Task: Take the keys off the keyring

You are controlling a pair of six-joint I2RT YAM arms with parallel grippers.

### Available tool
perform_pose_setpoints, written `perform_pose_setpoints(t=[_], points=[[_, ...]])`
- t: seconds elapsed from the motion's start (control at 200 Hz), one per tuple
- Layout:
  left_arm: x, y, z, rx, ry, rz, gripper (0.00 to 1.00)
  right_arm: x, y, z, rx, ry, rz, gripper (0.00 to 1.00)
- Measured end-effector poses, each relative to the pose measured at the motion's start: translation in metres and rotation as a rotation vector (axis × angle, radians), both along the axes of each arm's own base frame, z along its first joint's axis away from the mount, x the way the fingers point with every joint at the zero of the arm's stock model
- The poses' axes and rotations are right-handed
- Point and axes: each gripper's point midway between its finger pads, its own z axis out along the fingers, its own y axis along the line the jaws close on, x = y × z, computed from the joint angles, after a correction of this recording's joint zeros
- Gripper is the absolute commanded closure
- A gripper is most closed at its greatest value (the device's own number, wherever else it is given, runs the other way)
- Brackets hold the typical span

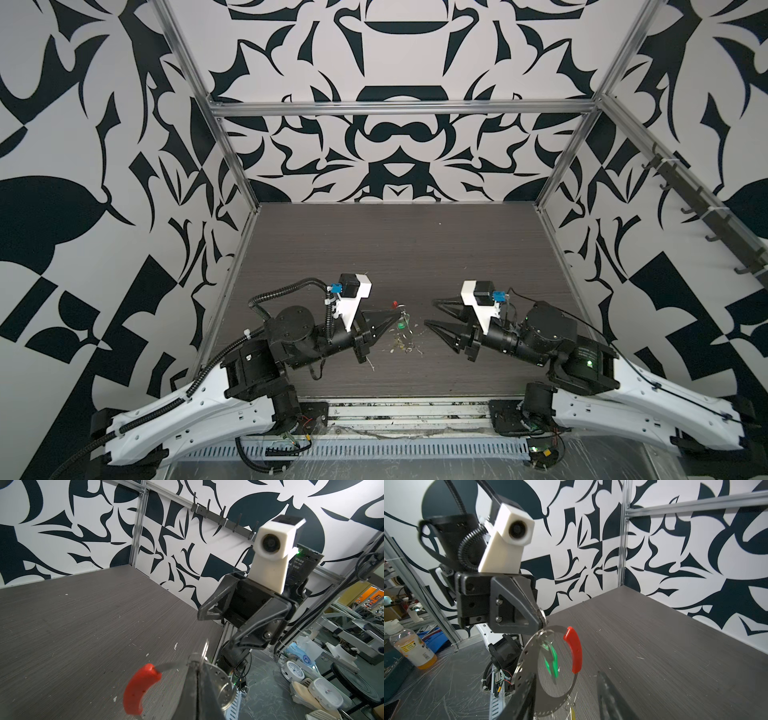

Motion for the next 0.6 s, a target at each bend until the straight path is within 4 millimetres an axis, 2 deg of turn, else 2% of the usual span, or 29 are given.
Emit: perform_pose_setpoints(t=[0.21, 0.375, 0.6], points=[[0.000, -0.001, 0.000, 0.001, 0.001, -0.001, 1.00, -0.002, 0.026, -0.030, -0.073, 0.058, 0.056, 0.48], [0.000, -0.002, 0.001, -0.006, 0.000, -0.004, 1.00, -0.005, 0.032, -0.030, -0.066, 0.058, 0.075, 0.49], [-0.001, -0.003, 0.002, -0.011, 0.000, -0.013, 1.00, -0.003, 0.035, -0.029, -0.058, 0.053, 0.071, 0.60]])
